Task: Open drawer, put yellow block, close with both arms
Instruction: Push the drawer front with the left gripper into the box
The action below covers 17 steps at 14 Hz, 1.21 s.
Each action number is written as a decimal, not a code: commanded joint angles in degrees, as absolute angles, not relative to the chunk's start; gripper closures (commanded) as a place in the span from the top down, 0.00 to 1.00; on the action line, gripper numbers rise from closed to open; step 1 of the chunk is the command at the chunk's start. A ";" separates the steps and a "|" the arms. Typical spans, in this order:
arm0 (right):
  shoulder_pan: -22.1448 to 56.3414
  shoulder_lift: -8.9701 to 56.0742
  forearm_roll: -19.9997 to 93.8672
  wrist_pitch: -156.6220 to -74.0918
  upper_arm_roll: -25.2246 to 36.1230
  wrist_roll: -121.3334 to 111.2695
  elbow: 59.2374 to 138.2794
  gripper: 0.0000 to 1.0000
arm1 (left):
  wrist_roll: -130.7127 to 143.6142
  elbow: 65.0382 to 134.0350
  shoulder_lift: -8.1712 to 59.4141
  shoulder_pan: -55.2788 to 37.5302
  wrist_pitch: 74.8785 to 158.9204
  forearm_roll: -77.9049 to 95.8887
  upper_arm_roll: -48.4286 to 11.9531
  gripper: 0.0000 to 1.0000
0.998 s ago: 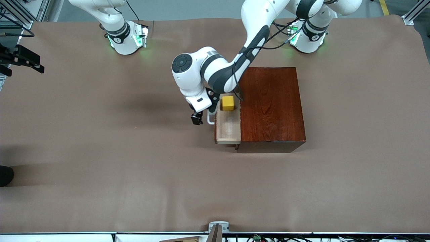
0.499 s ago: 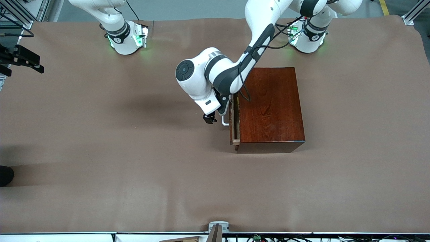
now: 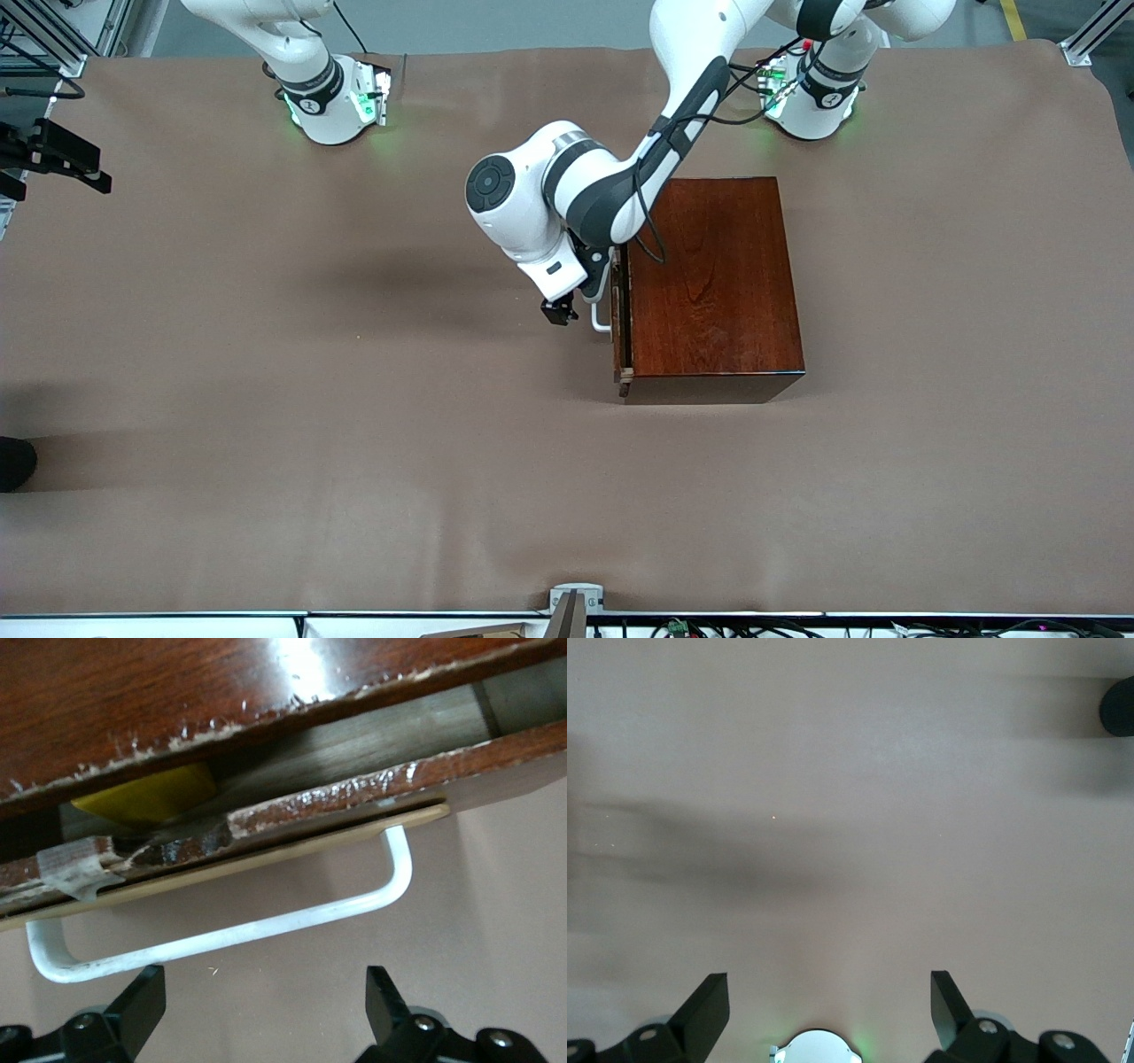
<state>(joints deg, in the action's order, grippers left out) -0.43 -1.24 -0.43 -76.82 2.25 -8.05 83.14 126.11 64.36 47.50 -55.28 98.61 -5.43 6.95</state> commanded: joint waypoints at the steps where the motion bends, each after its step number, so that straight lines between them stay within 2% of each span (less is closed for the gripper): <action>1: -0.88 -0.97 -1.23 -76.73 1.85 -8.53 82.27 1.00 | 125.16 67.06 45.53 -55.02 96.07 -6.94 7.29 1.00; 7: -0.97 -0.97 -1.23 -76.64 1.85 -8.53 82.27 1.00 | 124.98 67.50 45.62 -53.96 92.82 -6.94 7.29 1.00; 12: -1.05 -0.97 -1.32 -76.55 1.85 -8.53 82.27 1.00 | 120.79 66.53 44.83 -53.88 93.95 -6.86 7.12 1.00; 17: -1.32 -0.97 -1.32 -76.29 1.93 -8.53 82.35 1.00 | 109.01 66.62 35.96 -53.35 93.87 -6.68 7.38 1.00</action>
<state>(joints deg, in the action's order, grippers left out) -0.50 -1.21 -0.43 -76.78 2.41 -8.05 83.14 113.43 64.32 40.88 -53.60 94.85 -5.52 7.40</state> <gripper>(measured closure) 0.000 0.000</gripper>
